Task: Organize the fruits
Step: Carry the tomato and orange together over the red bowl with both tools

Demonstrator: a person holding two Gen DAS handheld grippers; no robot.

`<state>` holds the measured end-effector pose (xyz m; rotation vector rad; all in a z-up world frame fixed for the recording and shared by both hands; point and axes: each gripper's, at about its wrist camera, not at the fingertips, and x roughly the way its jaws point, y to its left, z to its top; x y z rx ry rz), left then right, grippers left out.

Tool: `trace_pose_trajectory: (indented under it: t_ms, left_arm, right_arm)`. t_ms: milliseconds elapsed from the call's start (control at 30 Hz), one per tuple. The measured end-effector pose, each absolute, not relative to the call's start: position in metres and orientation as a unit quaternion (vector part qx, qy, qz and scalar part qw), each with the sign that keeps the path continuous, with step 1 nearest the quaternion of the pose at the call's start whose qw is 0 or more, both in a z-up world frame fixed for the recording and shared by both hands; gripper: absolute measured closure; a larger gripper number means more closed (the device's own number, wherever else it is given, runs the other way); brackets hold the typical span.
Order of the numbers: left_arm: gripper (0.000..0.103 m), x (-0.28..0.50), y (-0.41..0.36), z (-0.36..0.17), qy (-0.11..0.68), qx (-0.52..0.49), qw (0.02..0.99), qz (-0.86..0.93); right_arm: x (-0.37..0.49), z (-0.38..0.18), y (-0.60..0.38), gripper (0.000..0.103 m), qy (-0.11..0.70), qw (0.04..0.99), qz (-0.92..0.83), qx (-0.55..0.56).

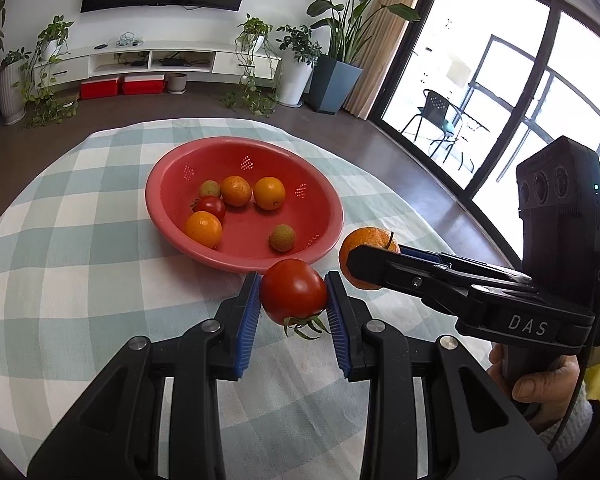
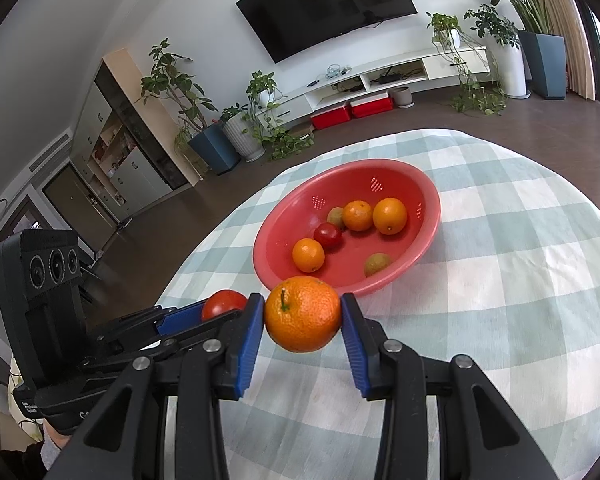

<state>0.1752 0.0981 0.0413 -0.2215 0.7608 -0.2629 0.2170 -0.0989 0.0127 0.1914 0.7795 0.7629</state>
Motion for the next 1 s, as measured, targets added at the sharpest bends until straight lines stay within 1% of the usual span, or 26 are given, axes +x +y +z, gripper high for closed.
trace_pose_trajectory:
  t_ms: [1000]
  left_arm:
    - [0.073,0.187,0.096,0.046,0.37,-0.102,0.915,-0.128]
  right_arm:
    - [0.223,0.013,-0.097,0.061,0.372,0.851,0.36,0.091]
